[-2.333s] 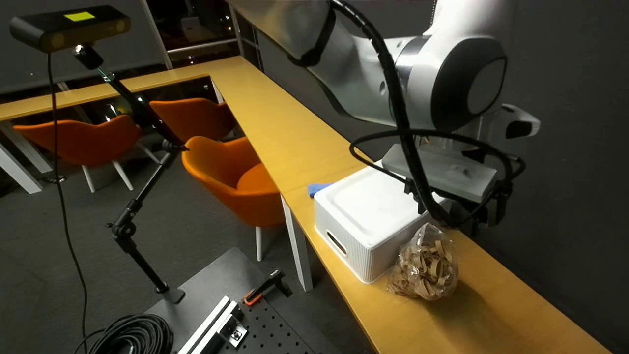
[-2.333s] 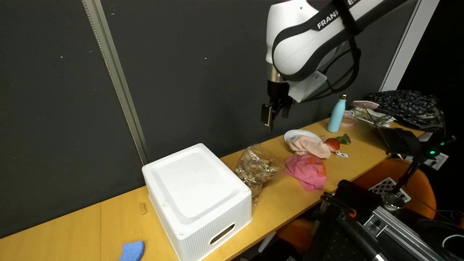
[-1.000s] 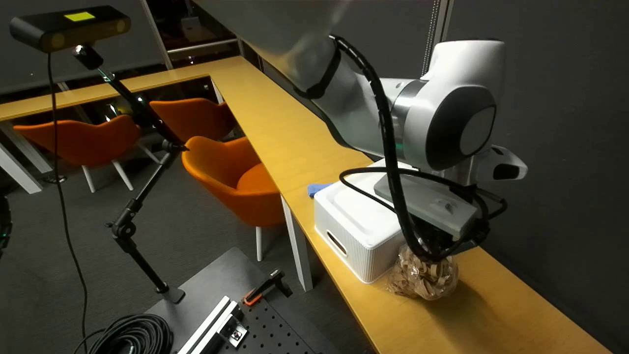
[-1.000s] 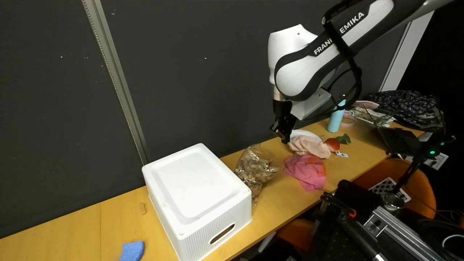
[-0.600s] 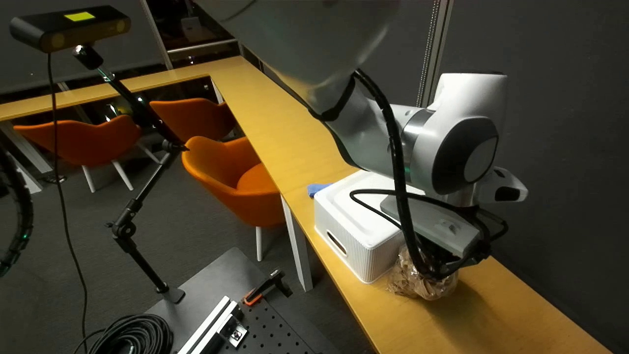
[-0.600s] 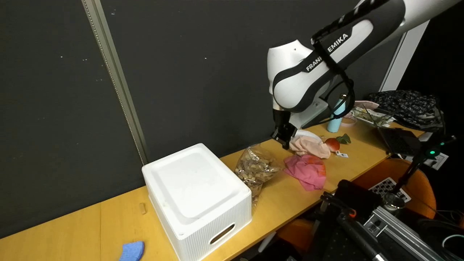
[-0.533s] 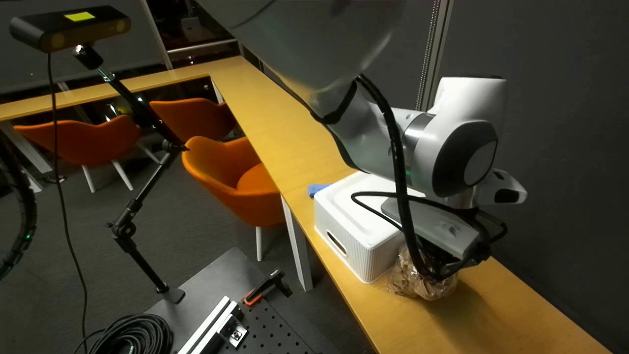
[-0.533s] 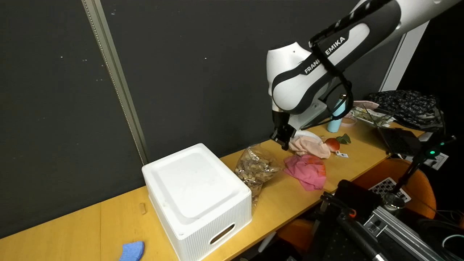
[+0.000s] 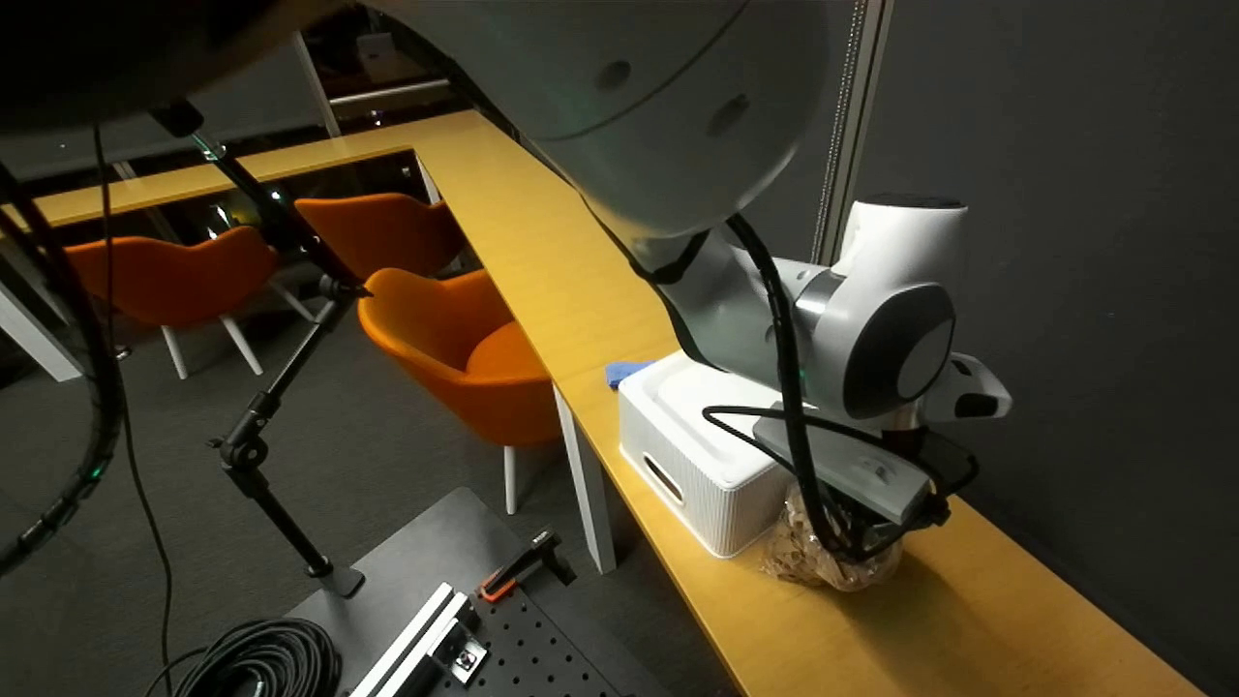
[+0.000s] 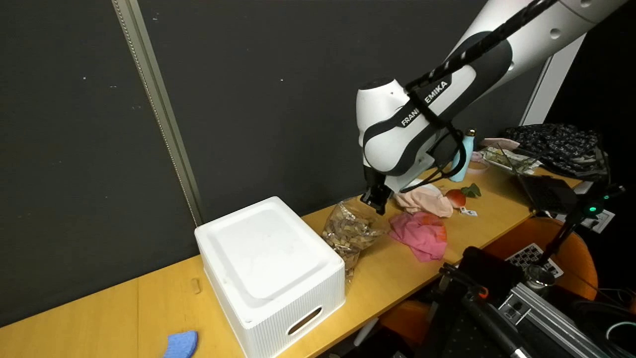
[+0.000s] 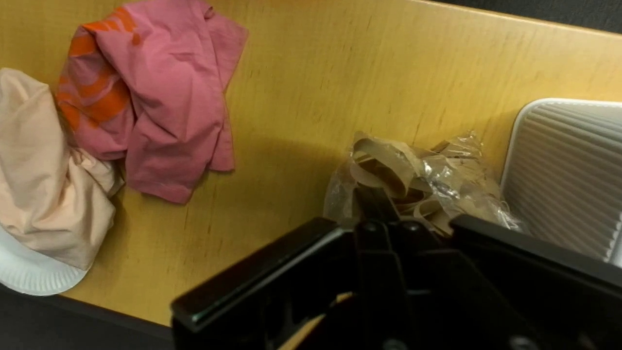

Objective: Take two pinches of rubber bands out of the bag and place them on the tub

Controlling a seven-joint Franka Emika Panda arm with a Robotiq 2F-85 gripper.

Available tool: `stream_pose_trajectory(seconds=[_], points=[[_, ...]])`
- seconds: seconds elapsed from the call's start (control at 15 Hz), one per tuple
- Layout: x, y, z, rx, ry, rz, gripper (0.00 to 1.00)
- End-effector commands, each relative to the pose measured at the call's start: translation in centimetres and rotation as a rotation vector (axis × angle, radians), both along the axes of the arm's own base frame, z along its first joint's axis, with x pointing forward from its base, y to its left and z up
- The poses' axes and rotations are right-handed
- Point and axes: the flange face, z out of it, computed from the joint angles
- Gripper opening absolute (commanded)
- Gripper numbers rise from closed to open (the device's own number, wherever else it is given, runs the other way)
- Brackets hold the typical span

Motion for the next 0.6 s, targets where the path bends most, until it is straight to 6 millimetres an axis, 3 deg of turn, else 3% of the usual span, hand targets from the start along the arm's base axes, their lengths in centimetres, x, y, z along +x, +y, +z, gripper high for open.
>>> stream_pose_trajectory(seconds=[0.0,0.2,0.53], points=[[0.8,-0.3,-0.9,-0.013,-0.023,0.027,0.00],[1.2,-0.7,-1.9,-0.027,-0.049,0.039,0.00],[2.8,0.6,-3.6,-0.024,-0.108,0.102,0.00]])
